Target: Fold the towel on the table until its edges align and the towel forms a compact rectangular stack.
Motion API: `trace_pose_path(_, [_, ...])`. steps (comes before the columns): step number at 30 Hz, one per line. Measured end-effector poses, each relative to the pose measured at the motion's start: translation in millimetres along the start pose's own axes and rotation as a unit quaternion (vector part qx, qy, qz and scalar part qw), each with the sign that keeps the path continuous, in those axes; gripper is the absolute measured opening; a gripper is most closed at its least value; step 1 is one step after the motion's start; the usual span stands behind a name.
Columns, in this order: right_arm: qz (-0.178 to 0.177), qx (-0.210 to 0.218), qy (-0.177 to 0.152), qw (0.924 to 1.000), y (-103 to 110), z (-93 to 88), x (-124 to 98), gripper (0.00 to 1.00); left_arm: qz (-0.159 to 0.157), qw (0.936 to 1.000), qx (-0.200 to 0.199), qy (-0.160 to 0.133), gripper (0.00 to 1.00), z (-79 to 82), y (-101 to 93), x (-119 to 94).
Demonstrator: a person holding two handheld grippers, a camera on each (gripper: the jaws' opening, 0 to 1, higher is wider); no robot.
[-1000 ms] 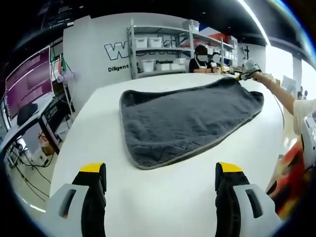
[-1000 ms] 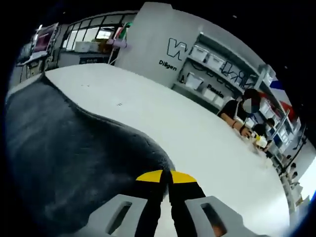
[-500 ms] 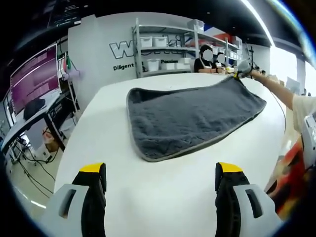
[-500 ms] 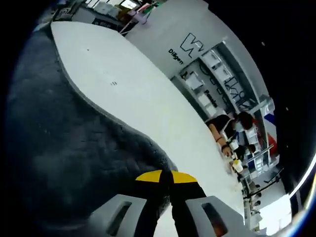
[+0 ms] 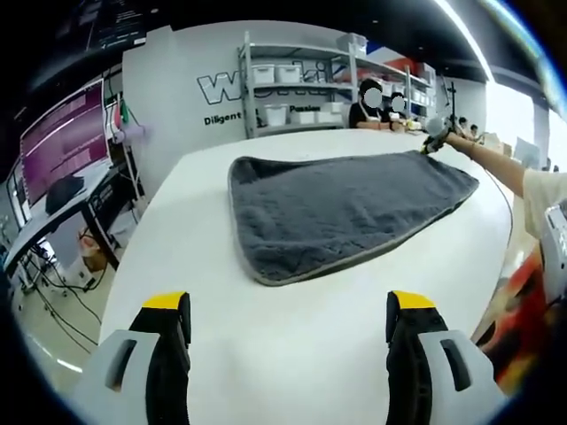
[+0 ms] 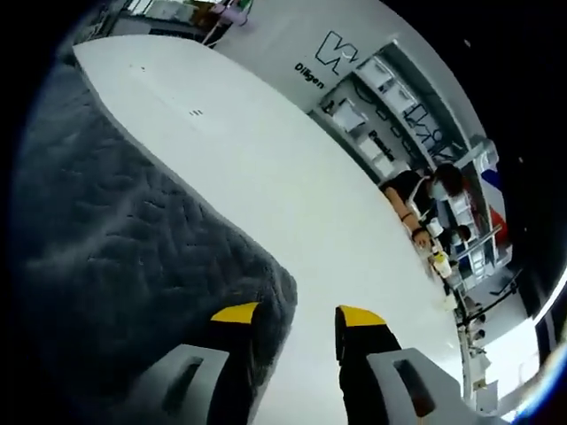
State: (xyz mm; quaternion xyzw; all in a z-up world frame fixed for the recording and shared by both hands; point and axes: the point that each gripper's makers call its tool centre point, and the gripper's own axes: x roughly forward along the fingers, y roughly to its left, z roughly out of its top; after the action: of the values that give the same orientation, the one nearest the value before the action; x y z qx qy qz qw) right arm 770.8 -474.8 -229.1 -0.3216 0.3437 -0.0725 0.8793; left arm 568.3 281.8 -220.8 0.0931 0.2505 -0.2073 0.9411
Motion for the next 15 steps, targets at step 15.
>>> trace_pose_path(15, [0.085, 0.080, -0.030, 0.9927, 21.3, -49.5, -92.8, 0.72, -0.008, 1.0000, 0.003, -0.001, 0.90, 7.8, -1.6, 11.9])
